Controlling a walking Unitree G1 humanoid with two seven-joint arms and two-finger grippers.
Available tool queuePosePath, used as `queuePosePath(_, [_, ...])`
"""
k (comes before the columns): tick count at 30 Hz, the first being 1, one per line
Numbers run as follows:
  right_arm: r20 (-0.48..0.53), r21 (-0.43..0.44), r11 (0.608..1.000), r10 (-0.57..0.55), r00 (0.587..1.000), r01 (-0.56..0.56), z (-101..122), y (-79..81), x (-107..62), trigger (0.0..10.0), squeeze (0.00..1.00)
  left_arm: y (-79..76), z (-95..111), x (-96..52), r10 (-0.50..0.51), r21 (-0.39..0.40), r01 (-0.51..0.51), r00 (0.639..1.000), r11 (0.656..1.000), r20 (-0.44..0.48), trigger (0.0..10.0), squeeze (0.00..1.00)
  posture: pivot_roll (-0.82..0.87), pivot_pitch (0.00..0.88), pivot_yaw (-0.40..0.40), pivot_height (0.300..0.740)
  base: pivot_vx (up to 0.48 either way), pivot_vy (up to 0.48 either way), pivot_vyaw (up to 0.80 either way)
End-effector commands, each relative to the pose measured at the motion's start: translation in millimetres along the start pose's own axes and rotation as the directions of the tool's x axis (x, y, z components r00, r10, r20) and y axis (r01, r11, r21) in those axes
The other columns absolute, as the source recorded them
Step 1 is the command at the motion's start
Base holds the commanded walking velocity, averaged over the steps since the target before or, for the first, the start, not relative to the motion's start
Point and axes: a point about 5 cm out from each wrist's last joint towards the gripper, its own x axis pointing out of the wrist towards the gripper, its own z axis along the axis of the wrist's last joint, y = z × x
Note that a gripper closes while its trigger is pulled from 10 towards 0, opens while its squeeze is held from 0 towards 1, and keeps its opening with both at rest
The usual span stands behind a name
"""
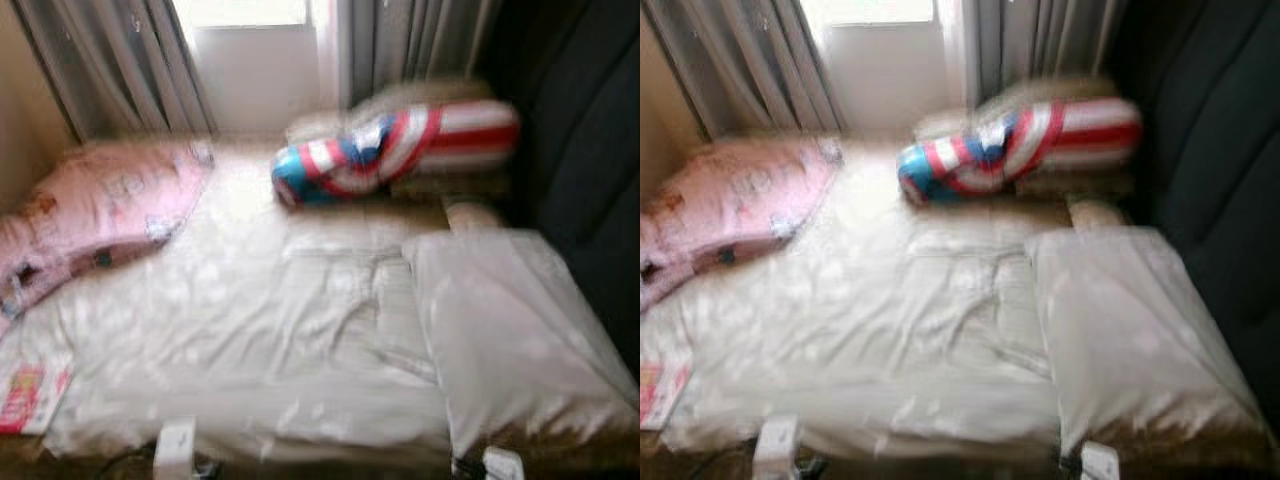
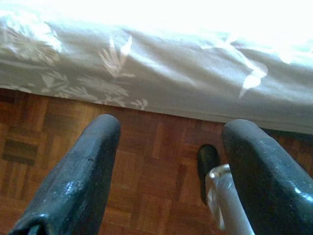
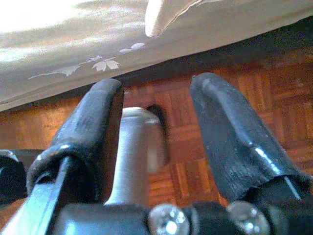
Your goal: Clean up the room
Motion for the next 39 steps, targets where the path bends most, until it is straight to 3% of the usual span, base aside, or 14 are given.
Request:
queuePosePath(1, [0.018, 0.012, 1.000, -0.015, 1.000, 0.015, 6.3, -7.3, 0.0, 10.0, 0.00, -2.2, -2.6, -0.3, -0.006, 0.006, 0.006, 1.000, 1.000, -0.009, 10.0, 0.00, -0.09, 0.000, 0.054, 0.740, 0.000, 0.000, 0.00])
queuePosePath(12, [0.016, 0.012, 1.000, -0.017, 1.000, 0.016, 6.9, -13.6, -1.0, 10.0, 0.00, -1.5, -3.2, -0.5, -0.004, 0.006, 0.005, 1.000, 1.000, -0.009, 10.0, 0.00, -0.09, 0.000, 0.053, 0.740, 0.000, 0.314, 0.00])
queuePosePath(21, [0.017, 0.006, 1.000, 0.008, 1.000, -0.008, 11.8, 7.5, 3.5, 10.0, 0.00, -1.8, -3.7, -0.5, -0.004, 0.003, 0.005, 1.000, 1.000, -0.010, 10.0, 0.00, -0.09, 0.000, 0.051, 0.740, 0.000, 0.332, 0.00])
queuePosePath(31, [0.022, 0.002, 1.000, 0.017, 1.000, -0.017, 19.0, 17.6, 6.1, 10.0, 0.00, -1.8, -3.9, -0.6, -0.004, 0.001, 0.004, 1.000, 1.000, -0.010, 10.0, 0.00, -0.09, 0.000, 0.051, 0.740, 0.000, 0.480, 0.00])
queuePosePath(39, [0.031, 0.002, 1.000, 0.007, 0.999, -0.007, 24.9, 7.6, 5.9, 10.0, 0.00, -1.4, -4.6, -0.8, -0.003, 0.001, 0.003, 1.000, 1.000, -0.011, 10.0, 0.00, -0.08, 0.000, 0.050, 0.740, 0.000, 0.480, 0.00])
